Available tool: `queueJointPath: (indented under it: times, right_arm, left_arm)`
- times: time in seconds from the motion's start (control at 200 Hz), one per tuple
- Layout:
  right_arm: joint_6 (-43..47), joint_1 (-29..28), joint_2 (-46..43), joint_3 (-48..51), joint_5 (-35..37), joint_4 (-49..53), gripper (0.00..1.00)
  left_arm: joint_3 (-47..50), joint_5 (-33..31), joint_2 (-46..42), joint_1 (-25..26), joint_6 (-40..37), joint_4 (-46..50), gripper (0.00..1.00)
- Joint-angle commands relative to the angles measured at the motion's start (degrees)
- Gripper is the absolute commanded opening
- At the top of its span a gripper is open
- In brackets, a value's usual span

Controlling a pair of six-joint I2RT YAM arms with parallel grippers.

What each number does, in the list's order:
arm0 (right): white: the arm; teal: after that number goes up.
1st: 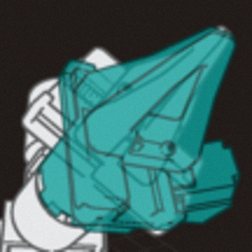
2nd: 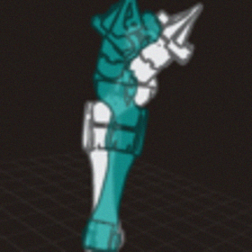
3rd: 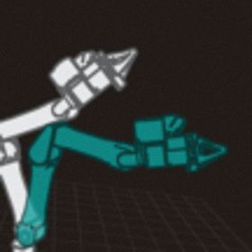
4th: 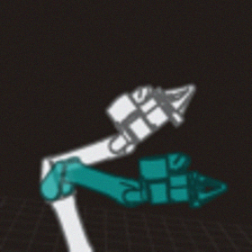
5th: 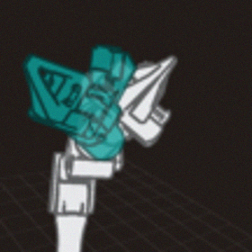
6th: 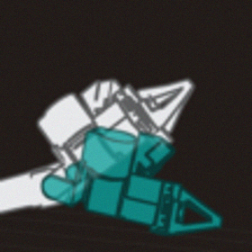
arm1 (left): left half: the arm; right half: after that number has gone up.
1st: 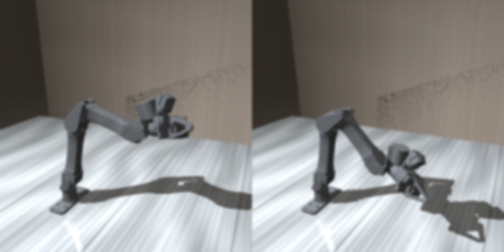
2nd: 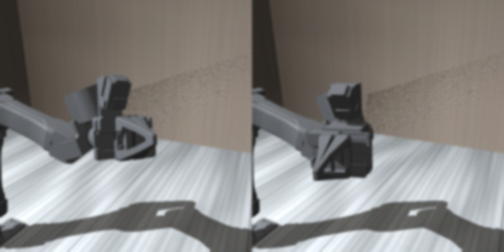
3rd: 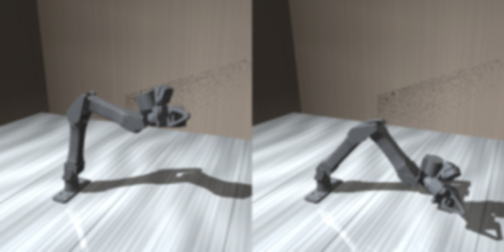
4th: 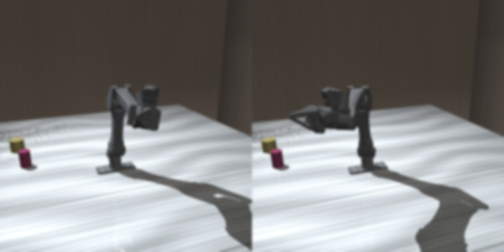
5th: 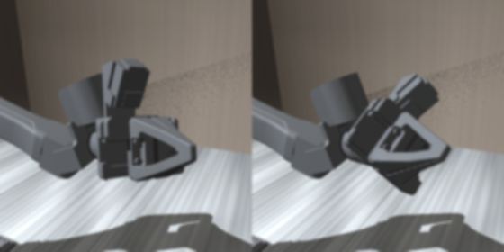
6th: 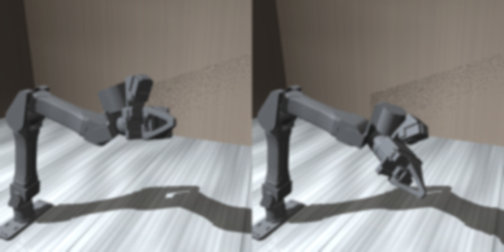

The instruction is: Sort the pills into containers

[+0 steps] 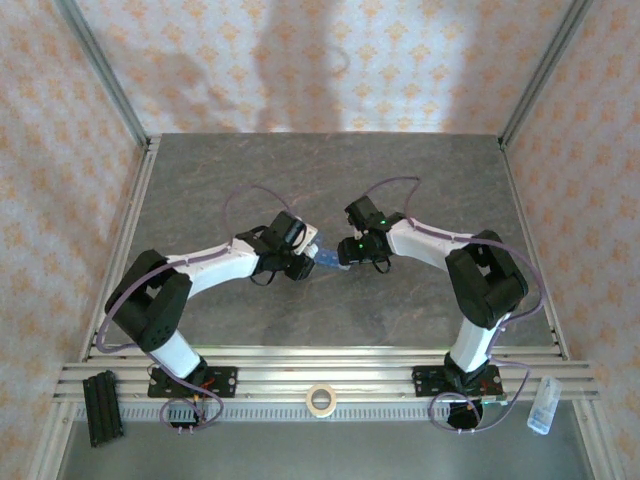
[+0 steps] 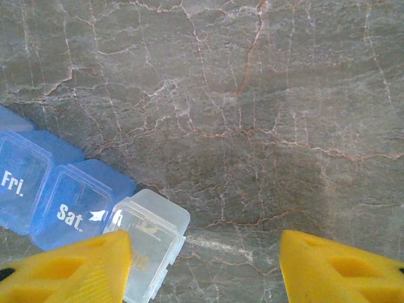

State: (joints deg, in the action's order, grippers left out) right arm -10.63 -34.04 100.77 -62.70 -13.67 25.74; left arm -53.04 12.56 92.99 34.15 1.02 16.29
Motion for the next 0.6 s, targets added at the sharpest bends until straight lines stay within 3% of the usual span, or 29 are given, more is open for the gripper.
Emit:
queueJointPath:
  times: [0.0,0.596]
  right_arm:
    - [0.5,-0.1,0.8,-1.2,1.8,1.0,0.63]
    - [0.5,0.0,0.8,-1.2,1.6,0.9,0.63]
  left_arm:
    - [-2.7,-2.0,1.5,0.6,-1.5,4.4,0.0]
    - [-9.7,-2.7,6.2,0.6,-3.4,13.4,0.0]
